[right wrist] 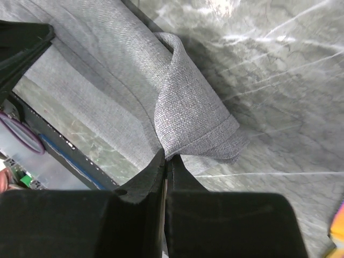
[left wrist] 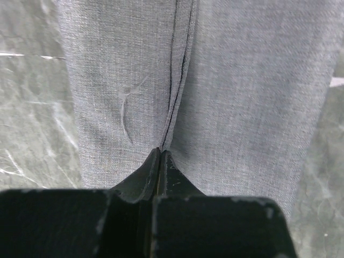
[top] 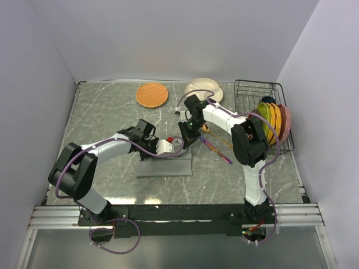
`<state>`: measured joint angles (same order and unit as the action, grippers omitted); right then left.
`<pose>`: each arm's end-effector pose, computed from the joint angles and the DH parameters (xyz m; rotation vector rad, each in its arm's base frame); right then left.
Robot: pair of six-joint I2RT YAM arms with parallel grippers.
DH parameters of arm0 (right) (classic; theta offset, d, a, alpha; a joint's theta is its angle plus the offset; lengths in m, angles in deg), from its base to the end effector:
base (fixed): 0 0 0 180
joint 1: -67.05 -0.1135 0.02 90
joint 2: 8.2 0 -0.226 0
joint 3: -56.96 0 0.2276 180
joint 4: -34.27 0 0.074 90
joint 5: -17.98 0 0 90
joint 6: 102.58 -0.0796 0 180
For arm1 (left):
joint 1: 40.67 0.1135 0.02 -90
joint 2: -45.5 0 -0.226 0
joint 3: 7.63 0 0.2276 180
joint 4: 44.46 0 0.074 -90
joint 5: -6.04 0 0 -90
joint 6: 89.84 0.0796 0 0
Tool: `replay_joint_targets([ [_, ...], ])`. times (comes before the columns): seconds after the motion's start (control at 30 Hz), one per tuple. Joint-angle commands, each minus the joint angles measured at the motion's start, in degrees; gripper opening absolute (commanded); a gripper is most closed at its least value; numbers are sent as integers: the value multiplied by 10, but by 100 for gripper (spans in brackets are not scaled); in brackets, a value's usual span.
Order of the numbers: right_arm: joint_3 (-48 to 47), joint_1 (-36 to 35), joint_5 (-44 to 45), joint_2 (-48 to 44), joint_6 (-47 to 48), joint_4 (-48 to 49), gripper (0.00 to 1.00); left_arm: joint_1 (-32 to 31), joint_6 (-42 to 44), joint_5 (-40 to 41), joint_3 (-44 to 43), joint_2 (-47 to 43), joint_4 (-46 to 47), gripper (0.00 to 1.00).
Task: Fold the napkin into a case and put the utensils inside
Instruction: Smooth out the 2/3-rectangle-folded napkin at the center of the board.
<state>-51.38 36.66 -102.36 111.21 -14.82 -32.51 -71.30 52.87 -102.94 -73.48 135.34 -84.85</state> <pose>0.3112 0.2291 0.1272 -0.8049 2.8582 0.8611 0.2379 -0.1710 0.1124 1.8196 1.8944 -0.3164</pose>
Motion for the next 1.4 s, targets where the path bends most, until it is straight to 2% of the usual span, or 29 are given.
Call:
replay_joint_targets([
  [0.0,-27,2,2,13,14,-22,1,-3,-27,-11,-22,9,23,1],
  [0.2,9,-1,-9,8,4,-18,3,-3,-25,1,-15,16,21,1],
  [0.4,31,-5,-13,6,-7,-6,13,-4,-14,3,-5,10,15,1],
  [0.67,49,-10,-21,4,-22,8,8,-3,-18,1,-1,14,15,1],
  [0.77,64,-13,-22,4,-29,16,13,-2,-29,-3,1,12,14,10],
  [0.8,67,-13,-21,5,-30,22,14,0,-40,-10,-1,9,12,19],
  [0.87,72,-12,-17,7,-33,31,13,16,-54,-34,-12,-9,2,31],
  [0.9,74,-12,-16,8,-34,34,12,26,-78,-76,-28,-19,-8,36],
  [0.97,77,-12,-16,8,-38,42,10,58,-104,-124,-47,-46,-20,39],
  [1.0,79,-12,-16,7,-39,45,10,70,-139,-174,-67,-53,-26,42],
  [1.1,85,-12,-16,5,-44,56,9,102,-246,-242,-98,-60,-7,48],
  [1.13,87,-12,-15,5,-45,58,9,105,-281,-272,-103,-45,7,47],
  [1.17,89,-12,-15,4,-47,61,9,109,-351,-290,-109,-35,18,47],
  [1.2,89,-13,-15,3,-48,64,9,110,-390,-313,-112,-24,32,42],
  [1.23,91,-12,-15,3,-49,66,10,111,-439,-340,-112,4,85,38],
  [1.27,95,-12,-15,0,-51,68,9,111,-535,-350,-110,18,110,31],
  [1.3,95,-12,-16,-1,-51,68,9,111,-589,-358,-105,34,140,20],
  [1.33,99,-11,-15,-2,-51,70,9,111,-637,-363,-99,62,205,16],
  [1.37,103,-12,-14,-8,-55,75,9,111,-728,-369,-92,74,244,13],
])
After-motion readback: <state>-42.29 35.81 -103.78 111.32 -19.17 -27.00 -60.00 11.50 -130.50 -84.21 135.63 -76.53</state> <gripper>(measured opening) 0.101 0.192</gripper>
